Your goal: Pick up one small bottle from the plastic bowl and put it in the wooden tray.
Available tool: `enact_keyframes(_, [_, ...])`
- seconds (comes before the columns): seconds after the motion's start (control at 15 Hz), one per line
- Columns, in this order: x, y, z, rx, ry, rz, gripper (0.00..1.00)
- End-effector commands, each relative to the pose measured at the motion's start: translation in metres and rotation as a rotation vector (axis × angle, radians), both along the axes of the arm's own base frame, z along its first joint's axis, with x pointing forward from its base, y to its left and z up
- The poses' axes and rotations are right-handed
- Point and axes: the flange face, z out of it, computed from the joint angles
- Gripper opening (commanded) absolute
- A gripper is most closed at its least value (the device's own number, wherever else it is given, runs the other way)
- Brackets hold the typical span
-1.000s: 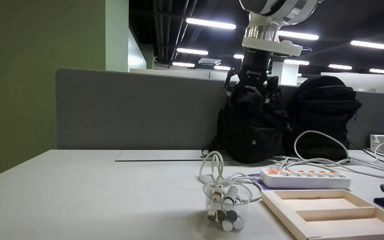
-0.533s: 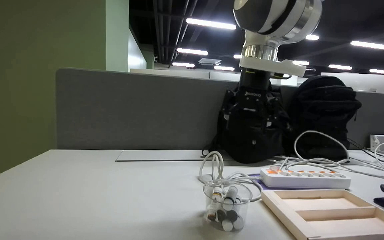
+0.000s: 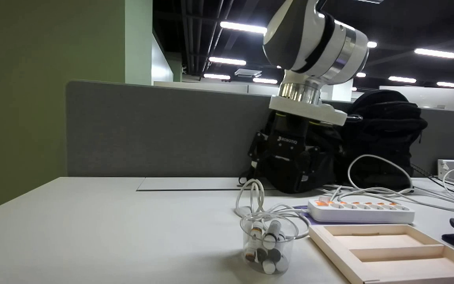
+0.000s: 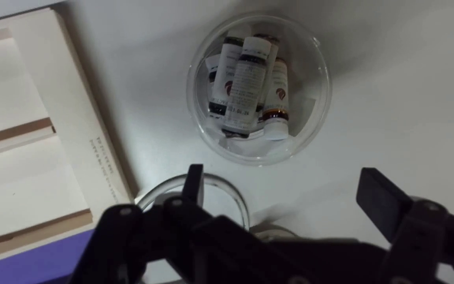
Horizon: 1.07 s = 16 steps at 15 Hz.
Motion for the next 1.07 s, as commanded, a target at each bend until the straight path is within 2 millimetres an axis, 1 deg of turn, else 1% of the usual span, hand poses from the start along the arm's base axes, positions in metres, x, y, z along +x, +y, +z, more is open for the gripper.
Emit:
enact_keyframes(0.0, [0.000,0.018,-0.020,0.032,0.025,-0.016,1.00])
enact_keyframes(0.27, [-0.003,0.029,-0.042,0.038,0.059,-0.011,1.00])
enact_keyframes(0.73, [-0.001,0.033,-0.068,0.044,0.067,0.007,1.00])
enact_keyframes(0.8, [-0.002,0.034,-0.072,0.045,0.071,0.010,0.97])
enact_keyframes(0.87, [-0.002,0.035,-0.075,0.045,0.074,0.015,0.74])
enact_keyframes(1.0, [-0.002,0.037,-0.081,0.044,0.076,0.021,0.71])
